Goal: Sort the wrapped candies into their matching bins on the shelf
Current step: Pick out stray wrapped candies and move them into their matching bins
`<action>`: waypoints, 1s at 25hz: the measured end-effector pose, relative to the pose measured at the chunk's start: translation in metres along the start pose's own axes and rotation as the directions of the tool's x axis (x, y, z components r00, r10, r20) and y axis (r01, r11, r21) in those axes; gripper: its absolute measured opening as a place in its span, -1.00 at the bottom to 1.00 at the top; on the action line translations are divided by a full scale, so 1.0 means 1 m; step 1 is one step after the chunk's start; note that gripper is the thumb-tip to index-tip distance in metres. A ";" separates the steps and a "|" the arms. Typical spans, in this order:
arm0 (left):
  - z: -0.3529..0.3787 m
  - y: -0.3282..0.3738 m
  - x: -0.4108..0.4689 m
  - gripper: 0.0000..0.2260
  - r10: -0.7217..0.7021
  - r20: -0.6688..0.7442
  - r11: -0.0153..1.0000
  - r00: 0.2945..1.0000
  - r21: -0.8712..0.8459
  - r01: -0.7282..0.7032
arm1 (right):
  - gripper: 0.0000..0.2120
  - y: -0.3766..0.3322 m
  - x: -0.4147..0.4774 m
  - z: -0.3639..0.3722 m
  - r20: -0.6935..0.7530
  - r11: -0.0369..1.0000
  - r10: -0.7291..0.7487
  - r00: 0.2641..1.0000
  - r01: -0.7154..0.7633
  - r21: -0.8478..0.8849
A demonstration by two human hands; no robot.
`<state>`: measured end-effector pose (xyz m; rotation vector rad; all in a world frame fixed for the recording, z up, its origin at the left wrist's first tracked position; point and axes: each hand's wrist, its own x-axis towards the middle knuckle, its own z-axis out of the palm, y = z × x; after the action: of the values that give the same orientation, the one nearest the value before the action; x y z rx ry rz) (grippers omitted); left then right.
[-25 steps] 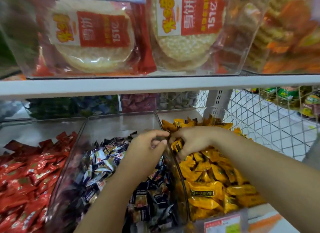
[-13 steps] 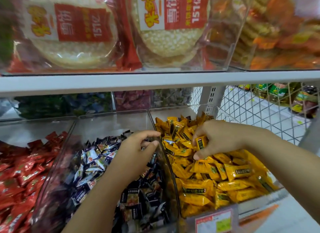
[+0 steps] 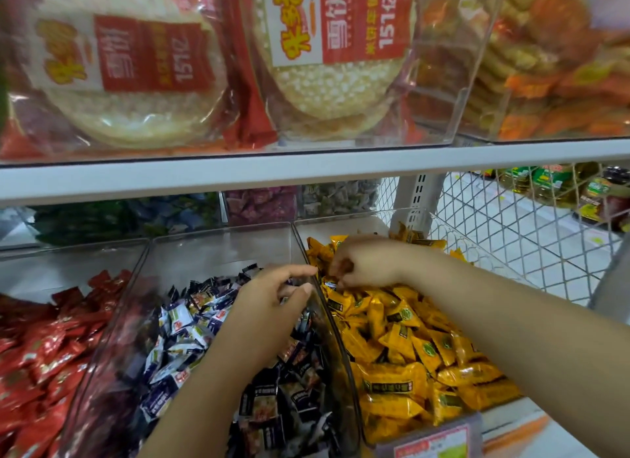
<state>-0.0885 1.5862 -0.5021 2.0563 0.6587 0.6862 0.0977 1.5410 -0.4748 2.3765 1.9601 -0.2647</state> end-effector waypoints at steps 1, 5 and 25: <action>-0.001 0.000 -0.001 -0.80 0.006 0.001 1.000 1.000 -0.006 -0.006 | -0.66 0.000 0.007 0.005 0.045 0.999 0.018 0.999 -0.016 -0.046; -0.002 -0.003 0.002 -0.80 0.011 -0.003 1.000 1.000 -0.018 -0.011 | -0.58 -0.001 0.016 0.009 0.123 0.990 0.069 0.990 -0.052 -0.134; -0.017 -0.004 -0.001 -0.80 -0.082 -0.356 0.984 0.931 -0.179 0.019 | -0.66 -0.019 -0.026 -0.034 -0.241 0.895 0.044 0.970 0.068 0.440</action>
<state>-0.1013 1.5968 -0.4974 1.7611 0.8259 1.0697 0.0774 1.5247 -0.4363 2.7952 2.2244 -0.4928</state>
